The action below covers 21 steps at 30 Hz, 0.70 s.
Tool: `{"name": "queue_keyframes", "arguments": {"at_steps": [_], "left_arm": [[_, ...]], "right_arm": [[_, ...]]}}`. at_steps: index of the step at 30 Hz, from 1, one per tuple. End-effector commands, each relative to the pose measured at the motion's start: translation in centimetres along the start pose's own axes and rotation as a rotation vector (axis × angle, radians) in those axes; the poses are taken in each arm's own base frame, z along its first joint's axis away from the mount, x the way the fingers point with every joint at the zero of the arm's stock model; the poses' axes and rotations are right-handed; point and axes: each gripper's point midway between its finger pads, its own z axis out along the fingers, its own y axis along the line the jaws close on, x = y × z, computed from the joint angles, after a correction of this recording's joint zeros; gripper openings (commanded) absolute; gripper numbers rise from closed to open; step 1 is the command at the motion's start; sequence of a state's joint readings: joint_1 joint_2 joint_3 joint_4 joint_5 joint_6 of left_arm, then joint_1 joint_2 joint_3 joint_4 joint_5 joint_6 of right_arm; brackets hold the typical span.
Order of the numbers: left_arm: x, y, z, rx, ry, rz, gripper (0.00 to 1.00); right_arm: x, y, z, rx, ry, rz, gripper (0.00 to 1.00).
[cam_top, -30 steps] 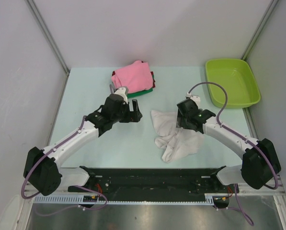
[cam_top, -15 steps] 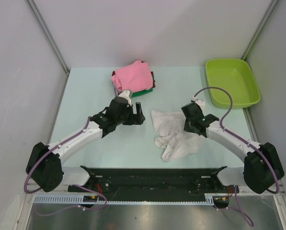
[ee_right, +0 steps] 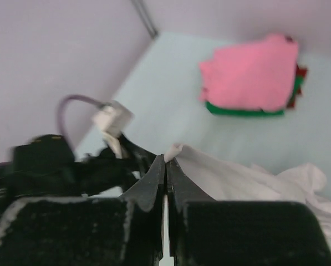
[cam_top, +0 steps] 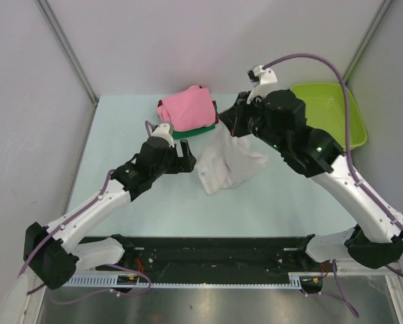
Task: Fold and stack the t-shirts
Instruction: Flatten the tshirt out
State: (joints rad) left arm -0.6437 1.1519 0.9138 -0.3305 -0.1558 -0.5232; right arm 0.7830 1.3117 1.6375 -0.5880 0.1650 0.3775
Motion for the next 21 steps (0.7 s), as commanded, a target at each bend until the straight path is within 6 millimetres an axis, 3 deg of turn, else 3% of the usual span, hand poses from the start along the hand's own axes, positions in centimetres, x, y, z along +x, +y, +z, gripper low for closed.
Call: {"name": "queue_keyframes", "arguments": {"at_steps": [1, 2, 4, 8, 11, 15, 19, 21], "left_arm": [[-2.6, 0.3, -2.6, -0.028, -0.100, -0.022, 0.92], [-2.7, 0.6, -2.9, -0.036, -0.104, -0.025, 0.92], [-3.2, 0.9, -3.8, -0.046, -0.129, -0.031, 0.92], [-3.9, 1.1, -5.2, -0.044, -0.160, -0.034, 0.92], [-4.0, 1.0, -6.0, -0.030, -0.169, -0.033, 0.92], [-4.2, 0.9, -6.6, -0.022, -0.166, -0.019, 0.92], [-3.7, 0.0, -6.7, 0.029, -0.141, -0.017, 0.92], [-2.9, -0.2, -6.4, 0.048, -0.119, -0.019, 0.92]], "right_arm": [[-5.7, 4.0, -5.6, -0.069, -0.108, -0.112, 0.00], [-6.2, 4.6, -6.9, -0.088, -0.126, -0.117, 0.00], [-6.2, 3.9, -7.4, -0.050, -0.131, -0.109, 0.00], [-3.6, 2.3, -7.6, 0.006, -0.080, -0.113, 0.00], [-1.7, -0.5, -8.2, 0.103, -0.072, -0.098, 0.00], [-0.5, -6.5, -10.4, 0.374, -0.085, -0.103, 0.00], [-1.0, -13.8, -15.4, 0.729, -0.179, -0.072, 0.00], [-0.1, -16.8, -17.2, 0.870, -0.172, -0.071, 0.00]]}}
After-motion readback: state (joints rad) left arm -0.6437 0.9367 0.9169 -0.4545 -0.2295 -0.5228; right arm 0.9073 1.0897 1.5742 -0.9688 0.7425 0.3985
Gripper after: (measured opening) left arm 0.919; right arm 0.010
